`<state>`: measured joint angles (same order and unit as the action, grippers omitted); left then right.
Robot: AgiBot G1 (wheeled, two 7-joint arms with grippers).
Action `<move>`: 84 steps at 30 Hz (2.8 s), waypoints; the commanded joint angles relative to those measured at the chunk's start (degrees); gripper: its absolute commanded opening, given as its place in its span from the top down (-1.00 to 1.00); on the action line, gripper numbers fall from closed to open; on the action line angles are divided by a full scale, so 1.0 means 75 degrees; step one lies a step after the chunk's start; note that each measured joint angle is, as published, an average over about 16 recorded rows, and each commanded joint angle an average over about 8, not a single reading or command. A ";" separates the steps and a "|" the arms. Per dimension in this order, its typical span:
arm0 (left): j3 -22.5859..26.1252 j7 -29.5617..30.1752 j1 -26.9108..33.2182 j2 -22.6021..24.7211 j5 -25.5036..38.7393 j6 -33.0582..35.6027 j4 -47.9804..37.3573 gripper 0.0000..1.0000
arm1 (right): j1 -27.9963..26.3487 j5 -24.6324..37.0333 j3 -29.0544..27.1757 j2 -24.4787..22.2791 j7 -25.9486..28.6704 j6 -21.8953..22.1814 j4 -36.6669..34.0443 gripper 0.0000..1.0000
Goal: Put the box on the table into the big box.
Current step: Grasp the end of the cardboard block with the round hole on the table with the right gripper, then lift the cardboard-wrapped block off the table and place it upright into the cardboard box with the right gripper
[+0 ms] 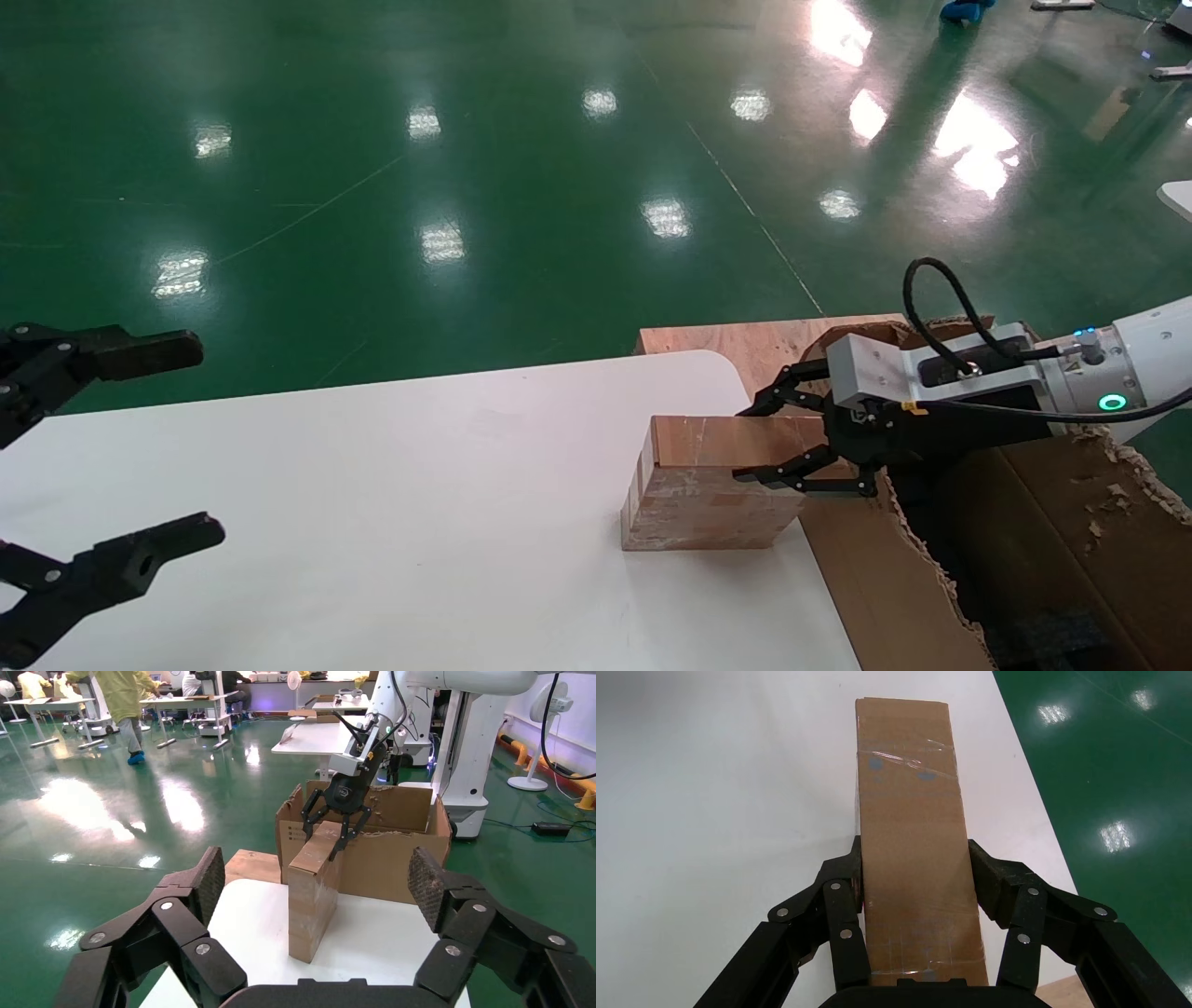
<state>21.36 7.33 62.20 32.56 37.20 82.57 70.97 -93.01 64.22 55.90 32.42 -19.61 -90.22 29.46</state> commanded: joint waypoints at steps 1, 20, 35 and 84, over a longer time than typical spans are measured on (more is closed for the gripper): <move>0.0000 0.0000 0.0000 0.0000 0.0000 0.0000 0.0000 -1.00 | 0.0025 -0.0007 0.0005 0.0009 -0.0049 0.0017 0.0014 1.00; 0.0000 0.0000 0.0000 0.0000 0.0000 0.0000 0.0000 -1.00 | -0.3391 0.0154 -0.0607 -0.1460 0.5588 0.0520 0.0873 1.00; 0.0000 0.0000 0.0000 0.0000 0.0000 0.0000 0.0000 -1.00 | -0.4731 0.2891 -0.0379 -0.3933 0.8393 0.1132 0.3483 1.00; 0.0001 -0.0001 0.0000 0.0000 -0.0001 0.0000 0.0000 -1.00 | -0.2698 0.0583 0.4061 -0.6007 0.9009 0.5099 0.4738 1.00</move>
<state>21.37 7.33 62.20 32.56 37.20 82.57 70.96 -113.26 68.42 86.57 -12.27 48.04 -51.54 64.96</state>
